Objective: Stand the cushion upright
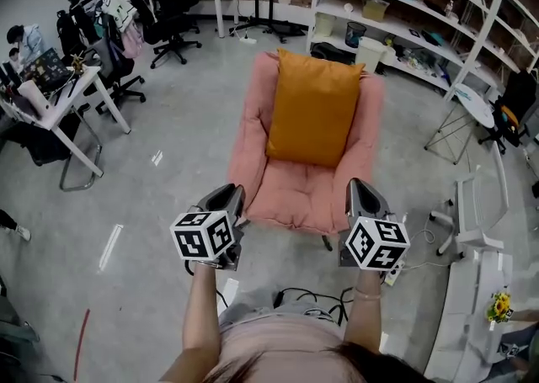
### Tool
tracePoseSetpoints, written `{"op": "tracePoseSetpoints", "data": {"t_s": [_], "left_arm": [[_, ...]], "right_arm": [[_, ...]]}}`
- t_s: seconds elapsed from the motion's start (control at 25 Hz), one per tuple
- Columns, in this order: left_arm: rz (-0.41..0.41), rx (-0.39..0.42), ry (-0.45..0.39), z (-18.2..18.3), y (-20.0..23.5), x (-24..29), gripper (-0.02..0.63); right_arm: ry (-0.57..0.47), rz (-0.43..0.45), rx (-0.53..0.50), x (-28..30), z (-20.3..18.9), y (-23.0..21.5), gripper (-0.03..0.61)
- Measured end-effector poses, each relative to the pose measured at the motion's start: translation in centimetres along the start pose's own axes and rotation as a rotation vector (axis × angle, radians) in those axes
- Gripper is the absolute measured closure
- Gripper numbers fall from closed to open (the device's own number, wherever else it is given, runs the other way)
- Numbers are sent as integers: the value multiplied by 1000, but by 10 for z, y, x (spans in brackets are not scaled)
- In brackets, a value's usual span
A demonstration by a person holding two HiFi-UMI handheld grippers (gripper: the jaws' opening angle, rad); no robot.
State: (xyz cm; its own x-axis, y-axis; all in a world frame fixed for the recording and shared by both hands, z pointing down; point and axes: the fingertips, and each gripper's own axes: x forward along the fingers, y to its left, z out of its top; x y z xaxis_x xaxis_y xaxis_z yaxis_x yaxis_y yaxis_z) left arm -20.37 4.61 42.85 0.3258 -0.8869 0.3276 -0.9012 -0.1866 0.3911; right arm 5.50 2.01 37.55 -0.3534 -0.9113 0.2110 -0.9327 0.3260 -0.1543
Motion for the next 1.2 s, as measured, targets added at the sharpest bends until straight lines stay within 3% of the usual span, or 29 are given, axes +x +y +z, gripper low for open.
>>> {"op": "tracePoseSetpoints", "data": {"t_s": [0.44, 1.2], "left_arm": [[25, -7, 10, -27, -29, -56, 569], [6, 65, 11, -80, -86, -150, 591]], "right_arm": [[36, 17, -18, -60, -16, 11, 560], [58, 4, -35, -185, -60, 33, 561]]}}
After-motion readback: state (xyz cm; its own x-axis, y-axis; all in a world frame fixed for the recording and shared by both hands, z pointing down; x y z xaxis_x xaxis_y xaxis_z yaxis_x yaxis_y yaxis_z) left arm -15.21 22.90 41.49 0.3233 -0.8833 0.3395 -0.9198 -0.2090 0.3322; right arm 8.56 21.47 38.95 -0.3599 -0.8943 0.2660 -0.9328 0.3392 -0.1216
